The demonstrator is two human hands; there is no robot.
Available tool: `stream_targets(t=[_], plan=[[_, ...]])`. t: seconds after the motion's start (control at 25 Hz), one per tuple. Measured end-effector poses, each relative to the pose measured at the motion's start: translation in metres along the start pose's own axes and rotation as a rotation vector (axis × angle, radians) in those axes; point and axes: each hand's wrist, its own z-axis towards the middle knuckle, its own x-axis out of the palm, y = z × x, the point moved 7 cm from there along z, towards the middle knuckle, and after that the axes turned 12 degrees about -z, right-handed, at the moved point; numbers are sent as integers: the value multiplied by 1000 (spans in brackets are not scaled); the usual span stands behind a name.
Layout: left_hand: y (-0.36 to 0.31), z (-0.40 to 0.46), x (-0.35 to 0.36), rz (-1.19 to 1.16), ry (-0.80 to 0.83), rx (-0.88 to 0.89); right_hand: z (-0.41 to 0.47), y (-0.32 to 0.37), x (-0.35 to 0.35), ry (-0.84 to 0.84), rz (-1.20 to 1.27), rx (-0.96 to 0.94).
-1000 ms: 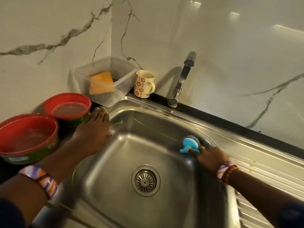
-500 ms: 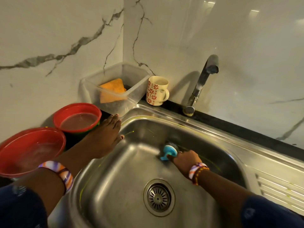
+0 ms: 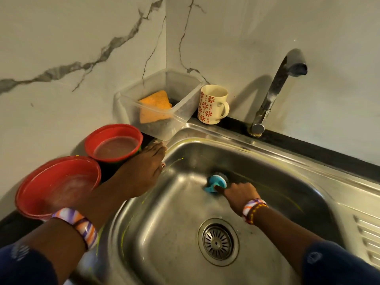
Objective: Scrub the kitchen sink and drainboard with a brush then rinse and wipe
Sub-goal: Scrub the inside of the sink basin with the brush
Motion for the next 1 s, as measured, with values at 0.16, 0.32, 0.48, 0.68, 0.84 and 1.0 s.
stream_targets(t=[0.16, 0.32, 0.48, 0.68, 0.84, 1.0], plan=[[0, -15, 7, 103, 51, -49, 15, -15, -19, -225, -115, 127], [0, -37, 6, 79, 133, -39, 33, 9, -22, -150, -7, 35], [9, -54, 4, -138, 43, -99, 33, 11, -25, -165, -17, 84], [21, -52, 5, -345, -122, -163, 26, 9, -6, -134, 58, 60], [21, -53, 5, -381, -176, -166, 30, 6, -16, -152, -68, 108], [23, -54, -4, -532, -277, -191, 30, 11, -13, -183, 47, -5]])
